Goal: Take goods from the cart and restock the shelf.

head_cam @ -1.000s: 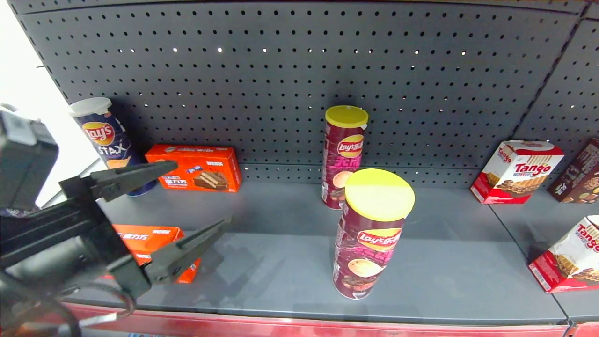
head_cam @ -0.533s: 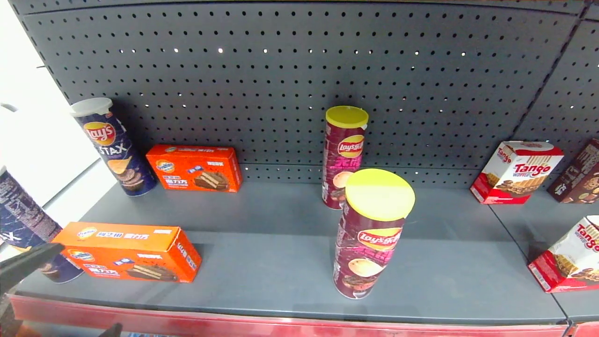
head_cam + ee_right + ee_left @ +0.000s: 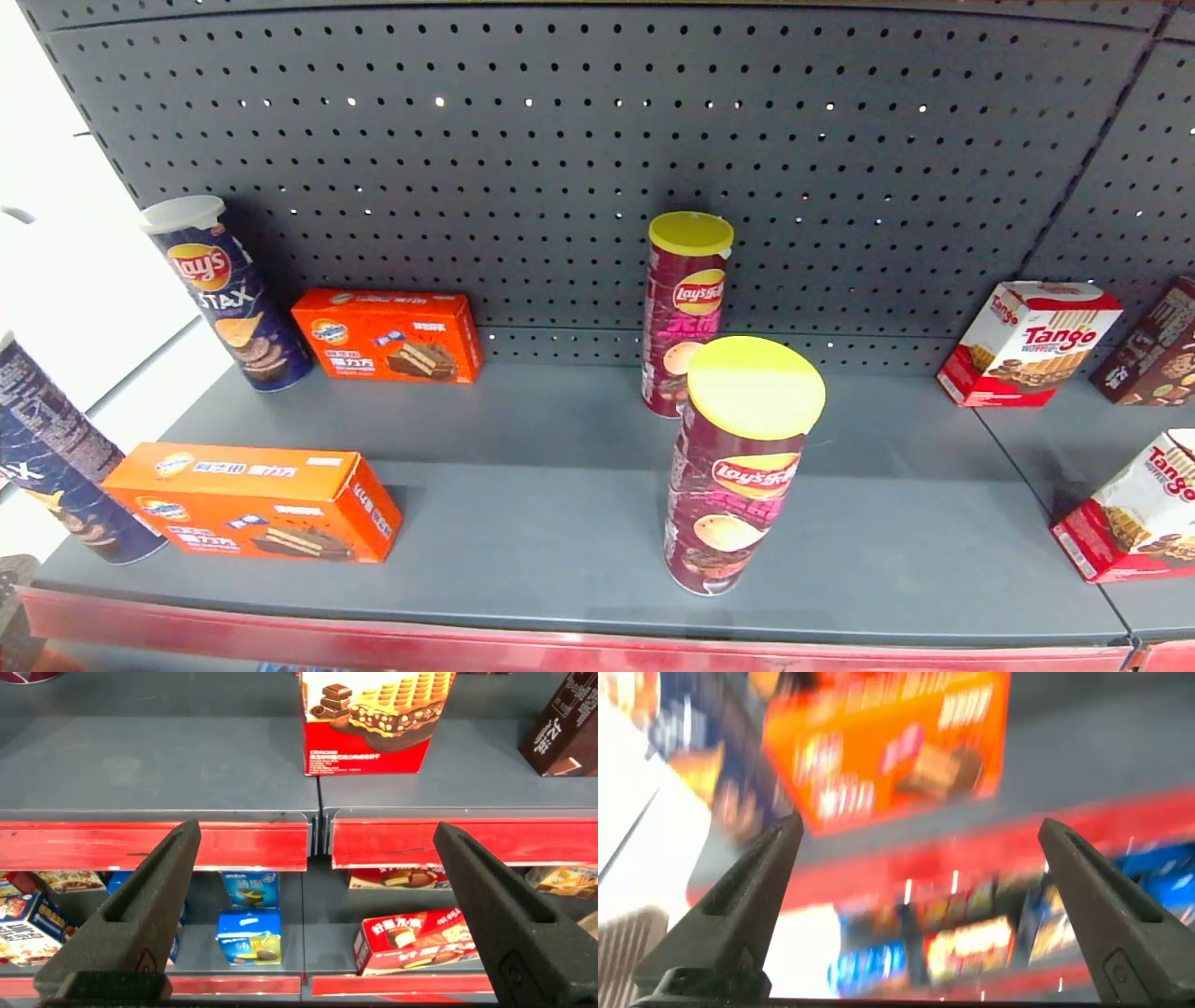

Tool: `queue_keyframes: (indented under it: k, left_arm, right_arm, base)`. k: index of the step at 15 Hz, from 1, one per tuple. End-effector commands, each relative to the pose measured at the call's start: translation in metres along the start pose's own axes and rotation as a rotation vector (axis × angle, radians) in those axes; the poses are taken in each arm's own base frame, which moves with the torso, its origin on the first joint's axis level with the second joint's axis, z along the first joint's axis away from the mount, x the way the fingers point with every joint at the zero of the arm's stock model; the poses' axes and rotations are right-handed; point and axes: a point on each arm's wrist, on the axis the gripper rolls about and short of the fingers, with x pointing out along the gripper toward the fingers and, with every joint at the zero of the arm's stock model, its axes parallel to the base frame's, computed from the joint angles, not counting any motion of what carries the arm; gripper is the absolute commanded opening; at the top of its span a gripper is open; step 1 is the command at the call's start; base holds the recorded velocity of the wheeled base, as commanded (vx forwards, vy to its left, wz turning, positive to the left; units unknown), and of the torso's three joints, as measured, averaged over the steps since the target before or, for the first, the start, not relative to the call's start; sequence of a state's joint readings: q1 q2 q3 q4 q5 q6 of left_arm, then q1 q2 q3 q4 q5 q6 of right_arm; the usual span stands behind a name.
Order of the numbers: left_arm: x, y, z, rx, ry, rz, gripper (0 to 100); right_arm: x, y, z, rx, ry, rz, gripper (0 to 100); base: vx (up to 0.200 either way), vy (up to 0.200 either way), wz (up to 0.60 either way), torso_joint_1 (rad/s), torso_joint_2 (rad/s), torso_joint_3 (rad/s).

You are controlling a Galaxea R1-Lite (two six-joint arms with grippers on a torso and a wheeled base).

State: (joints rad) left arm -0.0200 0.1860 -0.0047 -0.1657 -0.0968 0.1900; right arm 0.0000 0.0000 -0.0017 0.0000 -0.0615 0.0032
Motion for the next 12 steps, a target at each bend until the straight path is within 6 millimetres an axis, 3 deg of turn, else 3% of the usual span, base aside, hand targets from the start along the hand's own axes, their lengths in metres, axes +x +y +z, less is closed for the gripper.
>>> queue_keyframes:
  k: [1,9,12]
  left_arm:
    - [-0.0153,-0.0047,-0.0139,0.008,-0.071,0.037,100]
    - [-0.0158,-0.0047,-0.0137,-0.028,-0.079,0.037,100]
    - [-0.0159,-0.0016,-0.0196,-0.169,-0.012,0.213,100]
  right_arm:
    - [0.0,0.0,0.0,0.0,0.0,0.0,100]
    - [-0.0001,0.0,0.0004,0.0,-0.001,0.0,100]
    - [0.0,0.0,0.0,0.0,0.0,0.0,100]
  base:
    - [0.0,0.0,0.0,0.0,0.0,0.0]
    - [0.0,0.0,0.0,0.0,0.0,0.0]
    - [0.0,0.0,0.0,0.0,0.0,0.0]
